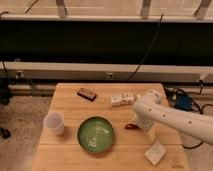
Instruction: Drag the pepper across the table
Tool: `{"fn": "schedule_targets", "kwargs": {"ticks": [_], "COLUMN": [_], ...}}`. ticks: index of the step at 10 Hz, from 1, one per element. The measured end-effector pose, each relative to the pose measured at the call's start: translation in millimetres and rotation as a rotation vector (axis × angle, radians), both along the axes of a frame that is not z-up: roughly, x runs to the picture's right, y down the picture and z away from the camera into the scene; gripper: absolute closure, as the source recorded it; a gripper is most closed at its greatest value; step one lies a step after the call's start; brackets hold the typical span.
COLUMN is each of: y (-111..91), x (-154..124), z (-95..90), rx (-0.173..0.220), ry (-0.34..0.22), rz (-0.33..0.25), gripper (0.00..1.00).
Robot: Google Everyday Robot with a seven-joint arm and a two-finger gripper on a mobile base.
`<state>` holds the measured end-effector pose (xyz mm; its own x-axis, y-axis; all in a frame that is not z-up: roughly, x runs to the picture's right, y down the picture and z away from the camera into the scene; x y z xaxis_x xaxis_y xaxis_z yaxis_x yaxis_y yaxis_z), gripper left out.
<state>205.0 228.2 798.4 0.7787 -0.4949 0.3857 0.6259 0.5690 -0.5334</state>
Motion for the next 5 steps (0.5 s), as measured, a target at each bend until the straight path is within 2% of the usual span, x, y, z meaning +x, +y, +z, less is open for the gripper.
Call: {"fn": "schedule_targets", "kwargs": {"ticks": [5], "y": [-1.5], "x": [5.0], "z": [22.1], "rx": [-0.019], "ry": [0.029], "rz": [0.044], "gripper": [0.20]}}
